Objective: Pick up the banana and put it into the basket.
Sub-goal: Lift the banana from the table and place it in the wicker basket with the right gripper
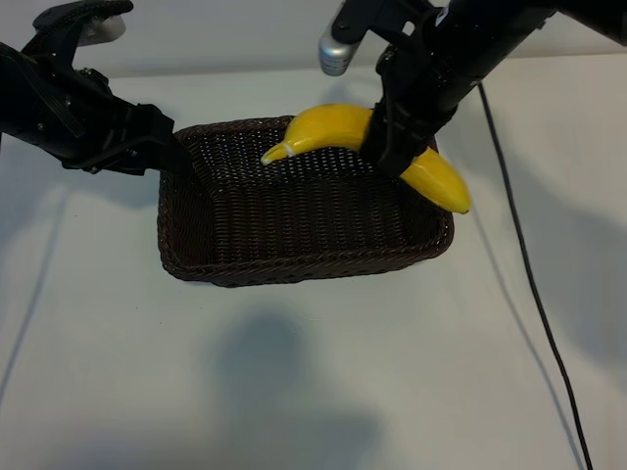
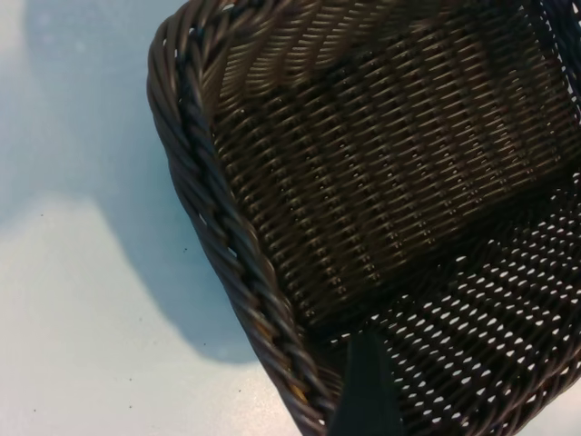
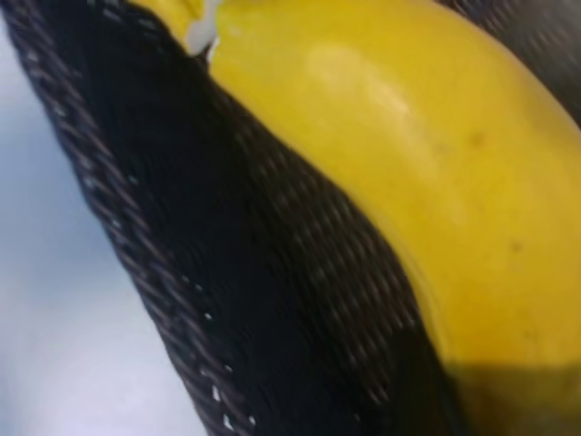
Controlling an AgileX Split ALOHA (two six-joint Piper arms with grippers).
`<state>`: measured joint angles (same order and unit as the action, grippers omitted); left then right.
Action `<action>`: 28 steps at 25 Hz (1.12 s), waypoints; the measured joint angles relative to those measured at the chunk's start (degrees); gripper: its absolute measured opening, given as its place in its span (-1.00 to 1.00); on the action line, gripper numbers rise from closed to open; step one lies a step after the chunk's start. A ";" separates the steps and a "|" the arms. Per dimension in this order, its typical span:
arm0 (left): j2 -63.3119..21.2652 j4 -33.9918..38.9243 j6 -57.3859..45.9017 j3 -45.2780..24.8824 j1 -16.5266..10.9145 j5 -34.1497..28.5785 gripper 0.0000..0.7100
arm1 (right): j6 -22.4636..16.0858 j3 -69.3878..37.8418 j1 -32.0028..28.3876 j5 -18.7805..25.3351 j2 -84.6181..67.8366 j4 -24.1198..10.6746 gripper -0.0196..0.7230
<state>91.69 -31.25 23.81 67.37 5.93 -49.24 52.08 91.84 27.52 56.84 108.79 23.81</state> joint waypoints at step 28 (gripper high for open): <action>0.00 0.00 0.00 -0.07 0.00 -0.65 0.68 | 8.81 0.00 5.94 -7.48 5.02 0.70 0.19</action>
<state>91.69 -31.25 23.81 67.30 5.93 -49.89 60.89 91.84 33.46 49.36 113.81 24.51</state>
